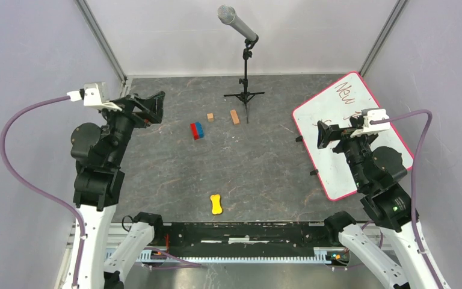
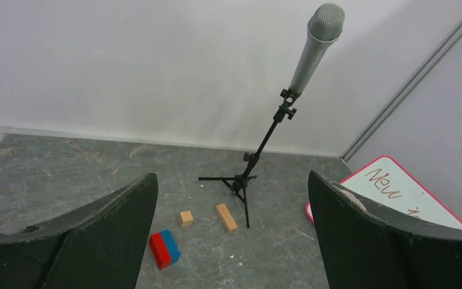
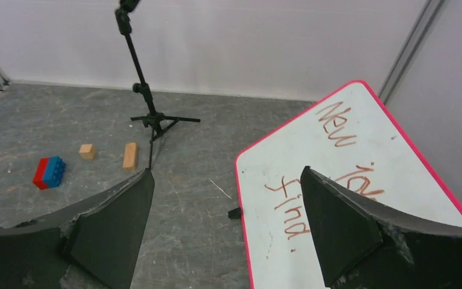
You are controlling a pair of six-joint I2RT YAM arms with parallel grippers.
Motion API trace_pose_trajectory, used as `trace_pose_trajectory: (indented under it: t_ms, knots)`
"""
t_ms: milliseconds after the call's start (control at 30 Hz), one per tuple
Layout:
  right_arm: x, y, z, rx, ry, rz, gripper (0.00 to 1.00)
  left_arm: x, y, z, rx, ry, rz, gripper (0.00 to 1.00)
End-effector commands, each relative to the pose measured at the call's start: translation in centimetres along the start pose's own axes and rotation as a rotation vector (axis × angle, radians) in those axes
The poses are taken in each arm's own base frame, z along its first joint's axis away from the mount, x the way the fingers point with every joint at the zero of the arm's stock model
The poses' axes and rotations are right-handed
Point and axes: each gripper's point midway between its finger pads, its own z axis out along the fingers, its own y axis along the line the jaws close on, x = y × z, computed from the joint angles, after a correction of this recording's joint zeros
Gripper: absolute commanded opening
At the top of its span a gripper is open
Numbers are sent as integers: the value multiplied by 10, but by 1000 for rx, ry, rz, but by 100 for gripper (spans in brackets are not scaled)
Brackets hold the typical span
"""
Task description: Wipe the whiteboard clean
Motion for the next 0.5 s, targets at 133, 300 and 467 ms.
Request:
trace_pose_trajectory:
  t_ms: [133,300,467]
  knots:
    - [54,-25,9,194,140,44,98,50,2,20,50,138,20,100]
    - [113,-3,23,152,370,97,98,81,10,29,33,218,51,100]
    - [180,69,30,-109,560,234,98,96,14,26,20,244,101,100]
